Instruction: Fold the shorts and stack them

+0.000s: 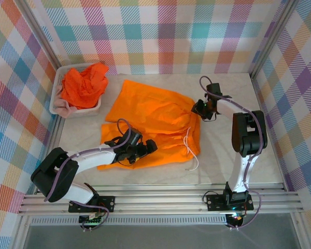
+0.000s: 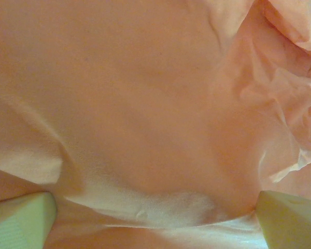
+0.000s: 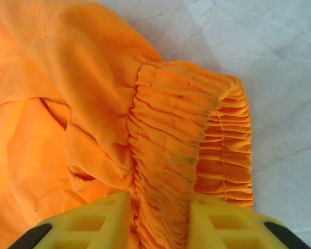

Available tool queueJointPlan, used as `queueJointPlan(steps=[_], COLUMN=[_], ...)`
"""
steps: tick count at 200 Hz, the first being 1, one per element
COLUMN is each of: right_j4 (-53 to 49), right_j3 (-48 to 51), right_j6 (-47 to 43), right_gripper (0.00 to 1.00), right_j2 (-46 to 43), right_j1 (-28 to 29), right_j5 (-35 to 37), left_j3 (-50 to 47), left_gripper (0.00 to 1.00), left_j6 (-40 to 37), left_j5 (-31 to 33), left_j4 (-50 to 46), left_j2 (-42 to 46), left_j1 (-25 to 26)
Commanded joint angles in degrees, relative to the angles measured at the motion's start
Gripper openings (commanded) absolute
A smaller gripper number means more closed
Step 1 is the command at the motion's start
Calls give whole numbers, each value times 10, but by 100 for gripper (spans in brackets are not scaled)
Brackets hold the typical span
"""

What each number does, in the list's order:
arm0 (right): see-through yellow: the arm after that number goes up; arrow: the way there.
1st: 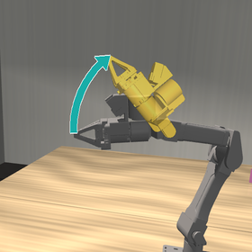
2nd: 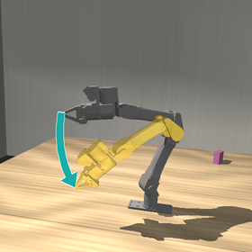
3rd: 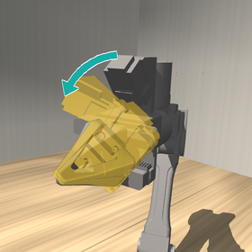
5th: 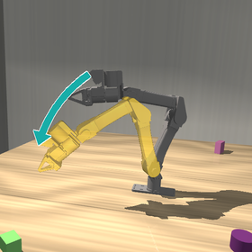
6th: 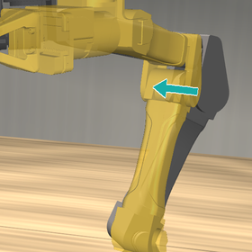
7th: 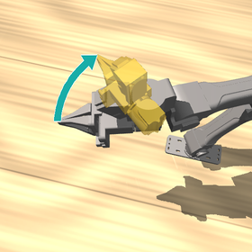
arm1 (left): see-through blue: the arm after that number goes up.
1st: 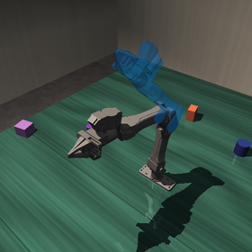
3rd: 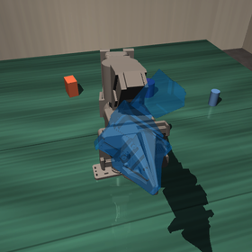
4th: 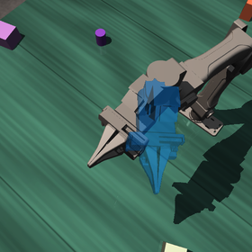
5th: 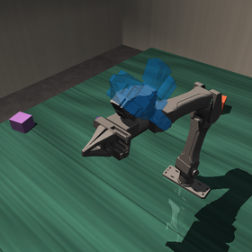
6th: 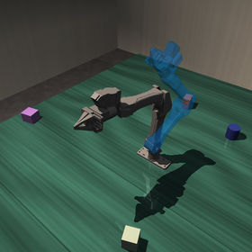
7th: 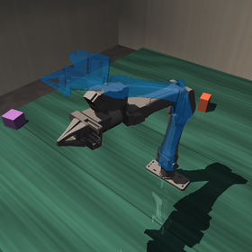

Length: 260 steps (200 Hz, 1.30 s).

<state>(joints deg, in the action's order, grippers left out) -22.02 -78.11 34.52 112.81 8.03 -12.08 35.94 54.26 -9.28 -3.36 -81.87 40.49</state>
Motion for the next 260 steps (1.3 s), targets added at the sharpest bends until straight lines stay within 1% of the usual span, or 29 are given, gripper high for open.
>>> queueJointPlan(steps=[1,40,52,75,117,152,169,178,196,202,207,213,236,247,260], right_j4=[18,41,44,42,7,-31,-46,-51,-60,-62,-61,-54,-30,-44,-78], right_j3=[-14,-39,-52,-84,-159,-225,-256,-269,-277,-271,-259,-237,-115,-62,-8], right_j6=[7,16,15,17,20,16,12,9,2,-3,-7,-8,-18,-35,-62], right_gripper=[26,8,0,0,0,1,6,12,32,40,50,56,65,68,69], right_j2=[15,37,37,39,58,109,138,149,142,129,113,90,-26,-75,-128], right_j1=[-8,-24,-29,-39,-56,-62,-63,-63,-65,-65,-65,-64,-60,-54,-36], right_j5=[9,-15,-16,-19,-29,-17,-15,-17,-26,-27,-30,-35,-50,-55,-51], left_j3=[-34,-57,-66,-81,-100,-95,-84,-74,-34,-14,1,19,61,68,74], left_gripper=[100,100,100,100,100,100,100,100,100,100,100,100,100,100,100], left_j6=[5,13,17,23,33,36,35,34,18,9,2,-6,-23,-26,-32], left_j5=[17,19,20,22,29,27,21,20,32,40,47,54,60,51,43], left_j4=[-26,-20,-18,-16,-10,-3,-3,-10,-50,-71,-88,-105,-145,-152,-168], left_j2=[-7,-7,-7,-5,-4,-18,-16,-5,29,41,50,61,93,105,118], left_j1=[8,10,11,14,22,30,31,31,31,31,32,31,23,13,-1])
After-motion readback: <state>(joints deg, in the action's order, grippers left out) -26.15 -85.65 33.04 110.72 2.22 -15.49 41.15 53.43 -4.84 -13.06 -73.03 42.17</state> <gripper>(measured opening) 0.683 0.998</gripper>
